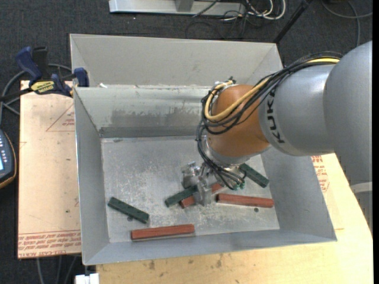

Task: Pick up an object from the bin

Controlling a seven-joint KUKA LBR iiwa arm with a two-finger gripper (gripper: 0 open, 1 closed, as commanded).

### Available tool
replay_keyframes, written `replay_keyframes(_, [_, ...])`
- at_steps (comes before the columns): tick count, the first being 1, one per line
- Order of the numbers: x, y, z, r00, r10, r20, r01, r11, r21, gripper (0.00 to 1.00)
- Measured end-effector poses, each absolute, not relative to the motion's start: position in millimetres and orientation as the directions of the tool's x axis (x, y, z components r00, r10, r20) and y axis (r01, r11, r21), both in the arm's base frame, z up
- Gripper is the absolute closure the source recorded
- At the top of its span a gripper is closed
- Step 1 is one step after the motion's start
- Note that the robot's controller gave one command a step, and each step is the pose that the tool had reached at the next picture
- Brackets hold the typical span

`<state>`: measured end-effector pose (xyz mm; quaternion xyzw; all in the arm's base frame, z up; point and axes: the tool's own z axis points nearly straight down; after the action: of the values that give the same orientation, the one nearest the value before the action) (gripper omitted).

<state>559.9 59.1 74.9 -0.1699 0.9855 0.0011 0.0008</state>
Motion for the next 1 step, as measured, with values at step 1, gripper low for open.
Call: replay_keyframes(1, [569.2, 4.9, 82.4, -0.545, -0.838, -0.006, -0.838, 0.545, -0.005, 1.00])
